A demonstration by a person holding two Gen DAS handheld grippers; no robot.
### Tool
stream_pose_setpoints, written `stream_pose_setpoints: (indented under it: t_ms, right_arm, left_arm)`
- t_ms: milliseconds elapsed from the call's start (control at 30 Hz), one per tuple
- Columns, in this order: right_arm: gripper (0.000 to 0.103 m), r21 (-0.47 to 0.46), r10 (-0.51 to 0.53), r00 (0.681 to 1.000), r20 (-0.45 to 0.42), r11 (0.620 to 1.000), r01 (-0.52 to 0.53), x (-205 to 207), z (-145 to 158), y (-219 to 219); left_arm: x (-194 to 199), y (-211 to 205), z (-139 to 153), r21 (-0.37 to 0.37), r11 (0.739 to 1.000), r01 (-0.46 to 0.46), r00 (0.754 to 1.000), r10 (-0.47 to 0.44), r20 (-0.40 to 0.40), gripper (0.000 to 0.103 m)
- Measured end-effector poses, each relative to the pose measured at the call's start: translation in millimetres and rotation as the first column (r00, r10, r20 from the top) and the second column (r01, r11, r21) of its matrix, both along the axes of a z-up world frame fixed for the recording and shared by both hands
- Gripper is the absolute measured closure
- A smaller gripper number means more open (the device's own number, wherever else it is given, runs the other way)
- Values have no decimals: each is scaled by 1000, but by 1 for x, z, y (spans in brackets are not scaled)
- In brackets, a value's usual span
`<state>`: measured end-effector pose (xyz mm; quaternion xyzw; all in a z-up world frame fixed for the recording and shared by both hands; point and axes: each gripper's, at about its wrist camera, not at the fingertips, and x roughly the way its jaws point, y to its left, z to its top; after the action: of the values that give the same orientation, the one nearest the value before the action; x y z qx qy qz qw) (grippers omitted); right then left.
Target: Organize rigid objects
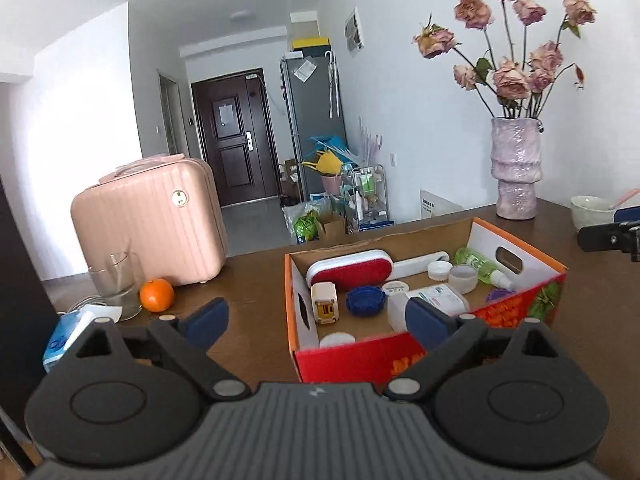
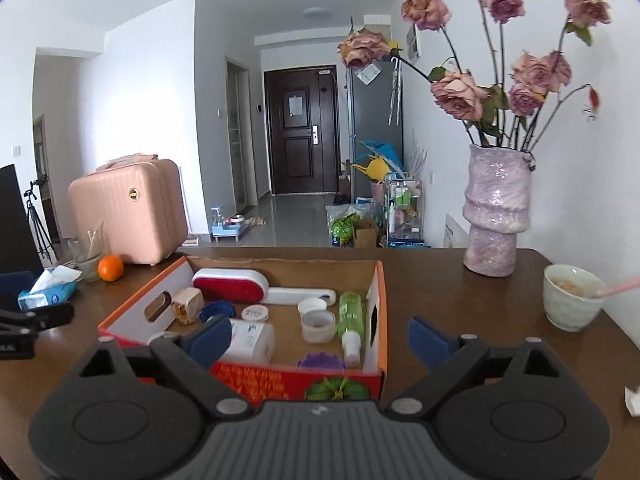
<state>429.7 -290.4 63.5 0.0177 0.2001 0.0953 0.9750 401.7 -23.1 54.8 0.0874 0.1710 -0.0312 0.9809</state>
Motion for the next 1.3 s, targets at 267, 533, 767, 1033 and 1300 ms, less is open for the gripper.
stream_pose_setpoints:
  t_ms: [267,533,767,1033,1300]
  right_arm:
    - [7,7,-1,999,43,1000,0,-47,2,4]
    - [6,17,-8,998,64,1000,7,-92,3,10]
    - [1,-12,8,996,87,1000,-7,-153,-10,23]
    - [0,-49,45,992,120,998,-39,-245,-24,31]
    - [0,-42,65,990,122,997,-60,-340,-59,53]
  left_arm:
    - [-42,-1,1,-44,999,6,1000,-5,21,4]
    - [-83,7,5,-108,994,17,1000,-14,24,3]
    - [-143,16,7,-151,988,16,998,-7,55,0]
    - [-231,15,-10,-85,996,12,990,1,143,0]
    - [-323,24,-42,-124,992,1,984,21,178,0]
